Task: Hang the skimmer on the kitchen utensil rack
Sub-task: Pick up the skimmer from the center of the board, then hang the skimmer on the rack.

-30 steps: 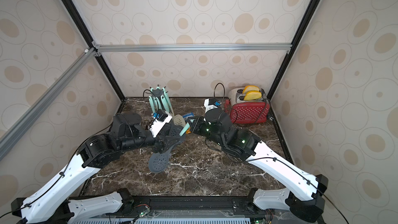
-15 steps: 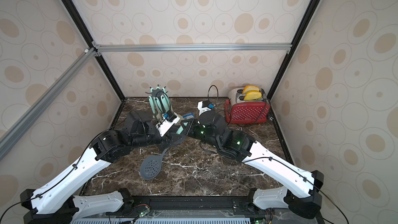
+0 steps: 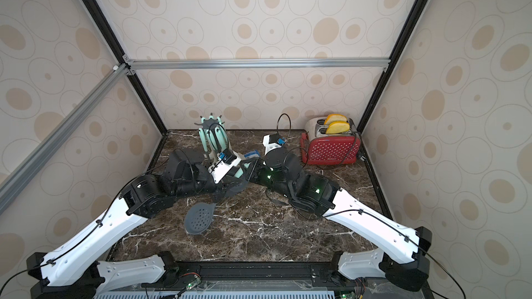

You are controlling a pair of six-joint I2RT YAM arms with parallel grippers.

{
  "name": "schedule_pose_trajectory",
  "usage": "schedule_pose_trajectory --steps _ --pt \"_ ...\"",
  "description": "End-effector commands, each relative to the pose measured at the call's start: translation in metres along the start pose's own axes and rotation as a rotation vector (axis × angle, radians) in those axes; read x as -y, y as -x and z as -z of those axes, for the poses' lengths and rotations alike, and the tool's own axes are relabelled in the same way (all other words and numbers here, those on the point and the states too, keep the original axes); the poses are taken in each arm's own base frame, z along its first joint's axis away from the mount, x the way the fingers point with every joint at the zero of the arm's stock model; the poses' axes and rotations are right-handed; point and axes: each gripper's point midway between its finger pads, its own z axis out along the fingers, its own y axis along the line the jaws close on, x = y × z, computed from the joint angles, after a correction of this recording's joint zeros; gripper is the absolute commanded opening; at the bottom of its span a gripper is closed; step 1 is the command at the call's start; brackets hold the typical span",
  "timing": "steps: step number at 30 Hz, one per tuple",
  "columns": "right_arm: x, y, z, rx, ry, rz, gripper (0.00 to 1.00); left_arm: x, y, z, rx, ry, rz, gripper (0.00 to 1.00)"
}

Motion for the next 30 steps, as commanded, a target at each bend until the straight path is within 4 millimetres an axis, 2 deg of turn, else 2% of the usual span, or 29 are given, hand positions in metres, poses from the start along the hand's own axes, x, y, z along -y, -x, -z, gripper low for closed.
schedule_pose_trajectory --steps 1,4,10,13,17,19,24,27,30 --pt "-0.014 0.022 0.023 0.094 0.042 0.215 0.85 -0.002 -0.003 0.031 0.032 0.028 0.062 0.00" --pt "-0.002 0.028 0.036 0.129 -0.006 0.379 1.00 0.001 -0.014 0.051 0.036 0.021 0.095 0.00" --pt "0.025 0.026 0.054 0.065 -0.119 0.756 1.00 -0.005 -0.032 0.092 0.058 0.081 0.152 0.00" --pt "0.031 0.023 0.056 0.043 -0.109 0.842 1.00 -0.005 -0.033 0.100 0.056 0.083 0.161 0.00" --pt "0.037 0.016 0.054 -0.089 -0.086 0.915 1.00 -0.007 -0.025 0.099 0.057 0.065 0.174 0.00" --pt "0.039 0.014 0.052 -0.164 -0.085 0.922 1.00 -0.015 -0.018 0.099 0.060 0.059 0.202 0.00" --pt "0.036 0.022 0.048 -0.280 0.009 0.844 0.93 -0.051 0.008 0.094 0.129 0.040 0.308 0.00" --pt "0.029 0.031 0.048 -0.309 0.077 0.798 0.93 -0.078 0.020 0.091 0.168 0.040 0.378 0.00" --pt "0.024 0.033 0.050 -0.343 0.104 0.843 0.96 -0.104 0.023 0.095 0.185 0.090 0.415 0.00"
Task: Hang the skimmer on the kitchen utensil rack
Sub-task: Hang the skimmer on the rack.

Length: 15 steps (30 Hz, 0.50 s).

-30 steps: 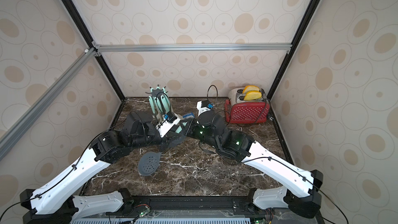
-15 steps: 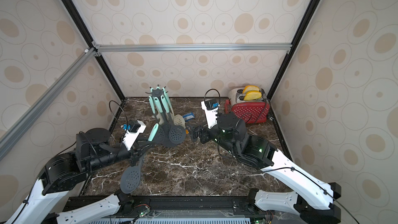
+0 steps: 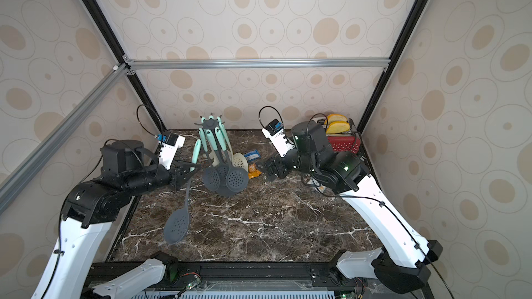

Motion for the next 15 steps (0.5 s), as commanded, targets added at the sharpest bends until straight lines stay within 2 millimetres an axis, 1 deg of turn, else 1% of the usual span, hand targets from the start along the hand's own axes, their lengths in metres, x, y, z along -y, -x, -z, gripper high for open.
schedule_pose_trajectory --steps 1,5,8,10,15 --pt "-0.022 -0.003 0.009 -0.051 0.136 0.068 0.97 0.002 0.031 0.013 0.095 -0.058 -0.006 0.00" --pt "-0.021 0.001 0.002 -0.071 0.144 0.098 0.98 -0.030 0.038 0.010 0.104 0.000 0.052 0.00" --pt "-0.026 0.007 -0.003 -0.083 0.184 0.111 0.98 -0.048 0.039 0.007 0.083 0.035 0.071 0.00" --pt "-0.025 0.015 -0.007 -0.070 0.183 0.120 0.99 -0.054 0.041 0.004 0.064 0.035 0.073 0.00" --pt "-0.026 0.034 -0.014 -0.039 0.203 0.131 0.99 -0.053 0.046 -0.005 0.013 -0.022 0.050 0.00"
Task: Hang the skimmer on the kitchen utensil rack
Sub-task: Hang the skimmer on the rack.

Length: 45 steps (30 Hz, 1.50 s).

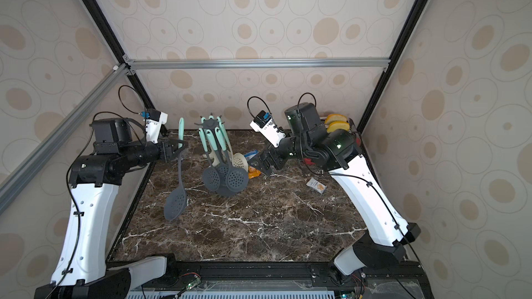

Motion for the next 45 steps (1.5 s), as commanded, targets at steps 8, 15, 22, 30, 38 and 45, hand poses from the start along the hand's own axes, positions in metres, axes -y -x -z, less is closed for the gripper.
schedule_pose_trajectory --steps 8,15,22,30,38,45 --pt "0.001 0.044 -0.013 0.085 0.063 0.049 0.99 -0.002 -0.003 -0.008 -0.101 -0.061 -0.046 0.00" --pt "0.004 0.065 -0.024 0.137 0.086 0.032 0.99 0.000 -0.001 -0.014 -0.117 -0.114 -0.061 0.00" --pt "0.006 0.057 -0.027 0.111 0.074 0.026 0.98 0.000 -0.004 -0.020 -0.128 -0.146 -0.053 0.00" --pt "0.006 0.055 -0.025 0.108 0.073 0.020 0.98 -0.015 -0.014 -0.031 -0.161 -0.105 -0.029 0.00" --pt "0.005 0.051 -0.027 0.098 0.080 0.012 0.99 -0.019 -0.022 -0.037 -0.175 -0.110 -0.015 0.00" --pt "0.005 0.049 -0.028 0.091 0.078 0.015 0.99 -0.013 -0.027 -0.047 -0.191 -0.192 0.011 0.00"
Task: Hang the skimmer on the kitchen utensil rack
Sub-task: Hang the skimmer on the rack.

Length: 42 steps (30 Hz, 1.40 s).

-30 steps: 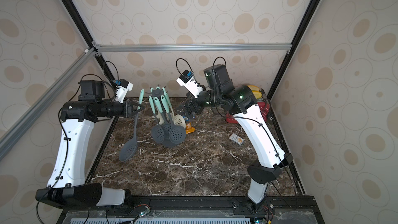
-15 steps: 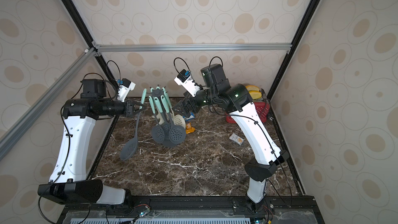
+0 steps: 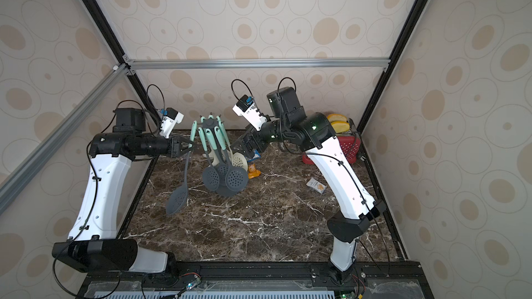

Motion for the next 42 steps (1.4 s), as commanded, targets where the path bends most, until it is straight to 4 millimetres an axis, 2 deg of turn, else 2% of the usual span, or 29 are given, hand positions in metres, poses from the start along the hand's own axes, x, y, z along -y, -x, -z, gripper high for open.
schedule_pose_trajectory --steps 1,6,10,16,18,20,25,28,32,36,42 --pt "-0.005 0.003 0.012 0.020 -0.004 0.007 0.99 -0.001 -0.004 -0.009 -0.019 -0.053 0.011 0.00" --pt "-0.004 0.002 0.014 0.016 -0.013 0.011 0.98 0.001 -0.012 -0.020 -0.064 -0.055 -0.003 0.00" --pt "-0.004 0.000 0.015 0.014 -0.018 0.011 0.99 -0.014 -0.017 -0.020 -0.078 0.031 -0.001 0.00" --pt "-0.002 -0.002 0.017 0.012 -0.036 0.014 0.99 -0.034 -0.016 -0.008 -0.080 0.196 -0.018 0.47" --pt "-0.003 -0.002 0.017 0.013 -0.035 0.013 0.99 -0.040 -0.014 -0.004 -0.076 0.243 -0.022 0.57" --pt "-0.003 -0.003 0.017 0.012 -0.036 0.011 0.99 -0.044 -0.012 0.001 -0.071 0.287 -0.026 0.62" --pt "0.007 -0.011 0.016 0.004 -0.095 -0.012 1.00 -0.055 -0.004 0.022 -0.007 0.433 -0.031 0.63" --pt "0.027 -0.018 0.018 0.008 -0.215 -0.061 1.00 -0.055 0.001 0.036 0.045 0.495 -0.028 0.60" --pt "0.049 -0.041 0.019 -0.016 -0.348 -0.122 1.00 -0.047 0.002 0.054 0.142 0.542 -0.014 0.61" --pt "0.049 -0.066 0.018 -0.056 -0.357 -0.129 1.00 -0.034 -0.014 0.060 0.212 0.516 0.001 0.69" --pt "0.041 -0.088 0.021 -0.058 -0.342 -0.136 1.00 -0.020 -0.055 0.039 0.186 0.387 0.050 0.73"
